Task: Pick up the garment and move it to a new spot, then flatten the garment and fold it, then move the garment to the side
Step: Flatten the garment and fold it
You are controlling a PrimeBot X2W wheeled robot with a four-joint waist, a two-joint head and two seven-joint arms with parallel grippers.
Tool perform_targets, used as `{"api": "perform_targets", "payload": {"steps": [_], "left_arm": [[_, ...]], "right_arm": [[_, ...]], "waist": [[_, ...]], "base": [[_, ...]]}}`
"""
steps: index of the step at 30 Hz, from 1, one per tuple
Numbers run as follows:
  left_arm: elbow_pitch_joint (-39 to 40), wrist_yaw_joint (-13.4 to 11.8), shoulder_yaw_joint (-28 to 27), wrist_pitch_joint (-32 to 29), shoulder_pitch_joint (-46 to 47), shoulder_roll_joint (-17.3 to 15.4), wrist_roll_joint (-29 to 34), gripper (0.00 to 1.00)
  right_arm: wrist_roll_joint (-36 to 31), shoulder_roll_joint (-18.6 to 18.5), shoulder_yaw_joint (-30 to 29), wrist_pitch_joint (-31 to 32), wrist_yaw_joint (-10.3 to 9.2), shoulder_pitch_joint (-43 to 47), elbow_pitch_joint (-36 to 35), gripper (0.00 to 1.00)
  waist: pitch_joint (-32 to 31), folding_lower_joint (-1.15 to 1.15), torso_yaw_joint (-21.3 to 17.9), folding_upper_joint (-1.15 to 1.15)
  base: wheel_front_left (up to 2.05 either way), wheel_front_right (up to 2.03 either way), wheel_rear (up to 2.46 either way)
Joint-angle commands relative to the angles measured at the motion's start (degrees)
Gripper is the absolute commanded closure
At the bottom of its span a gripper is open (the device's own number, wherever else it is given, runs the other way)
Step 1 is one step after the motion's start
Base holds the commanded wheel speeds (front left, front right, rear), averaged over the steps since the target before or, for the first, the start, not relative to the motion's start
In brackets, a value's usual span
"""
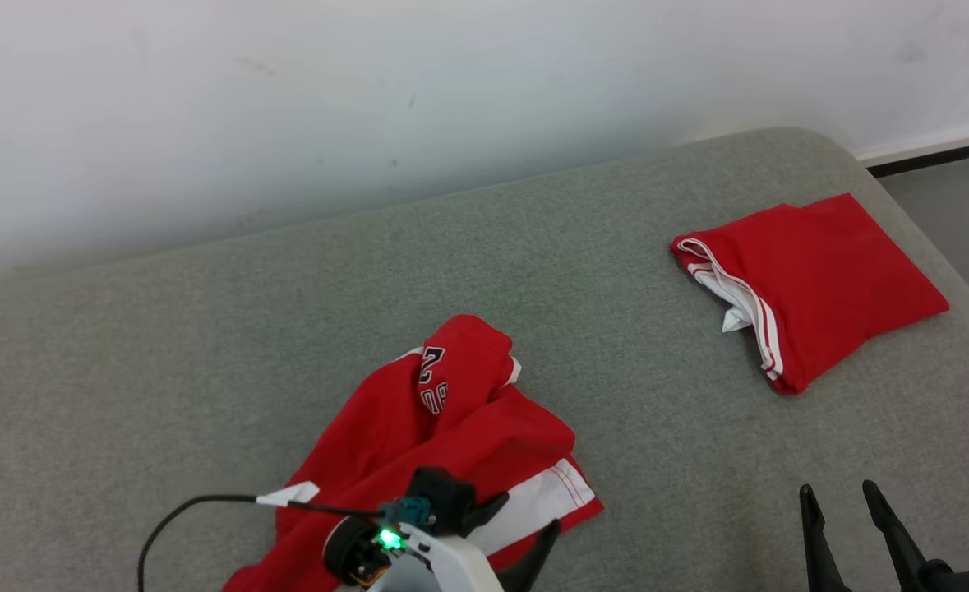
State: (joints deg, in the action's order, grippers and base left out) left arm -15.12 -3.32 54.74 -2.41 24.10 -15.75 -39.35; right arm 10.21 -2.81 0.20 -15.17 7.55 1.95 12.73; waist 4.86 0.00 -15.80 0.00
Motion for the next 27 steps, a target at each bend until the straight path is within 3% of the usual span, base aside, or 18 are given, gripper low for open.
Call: {"api": "perform_targets", "payload": {"steps": [1,9,14,15,17,19,20,27], "left_arm": [[-0.82,-0.06,-0.25,0.35,0.65,0.36,0.30,0.00],[-15.12,-1.15,0.72,2.18,7.00,4.45,3.76,0.00],[-21.97,-0.51,2.01,2.54,8.47,5.88,4.92,0.00],[-22.97,-0.24,2.09,2.75,8.41,6.32,4.64,0.04],[-24.62,0.24,2.21,3.41,8.69,6.91,4.39,0.53],[-25.77,0.78,2.29,4.24,8.98,7.33,4.23,0.76],[-26.30,1.01,2.37,4.70,8.96,7.59,4.22,1.00],[-29.77,2.05,3.53,5.78,8.65,8.67,4.44,1.00]], "right_arm": [[0.36,-0.16,0.06,0.09,-0.14,-0.80,-0.21,0.00],[1.20,-0.18,0.39,0.09,-0.14,-1.95,-0.22,0.00],[1.42,-0.16,0.26,0.09,-0.14,-2.18,-0.11,0.00],[1.41,-0.17,0.22,0.09,-0.14,-2.22,-0.09,0.00],[1.52,-0.17,0.05,0.09,-0.14,-2.20,-0.12,0.00],[1.56,-0.17,-0.12,0.09,-0.14,-2.05,-0.22,0.00],[1.60,-0.17,-0.16,0.09,-0.14,-1.93,-0.22,0.00],[1.90,-0.17,0.11,0.09,-0.14,-2.27,0.17,0.00]], "waist": [[1.03,0.00,-1.13,0.00],[3.01,0.00,-3.09,0.00],[3.47,0.00,-3.66,0.00],[3.52,0.00,-3.73,0.00],[3.60,0.00,-3.74,0.00],[3.65,0.00,-3.61,0.00],[3.66,0.00,-3.52,0.00],[3.64,0.00,-2.79,0.00]], "base": [[0.00,0.00,0.00],[0.00,0.00,0.00],[0.00,0.00,0.00],[0.00,0.00,0.00],[0.00,0.00,0.00],[0.00,0.00,0.00],[0.00,0.00,0.00],[0.00,0.00,0.00]]}}
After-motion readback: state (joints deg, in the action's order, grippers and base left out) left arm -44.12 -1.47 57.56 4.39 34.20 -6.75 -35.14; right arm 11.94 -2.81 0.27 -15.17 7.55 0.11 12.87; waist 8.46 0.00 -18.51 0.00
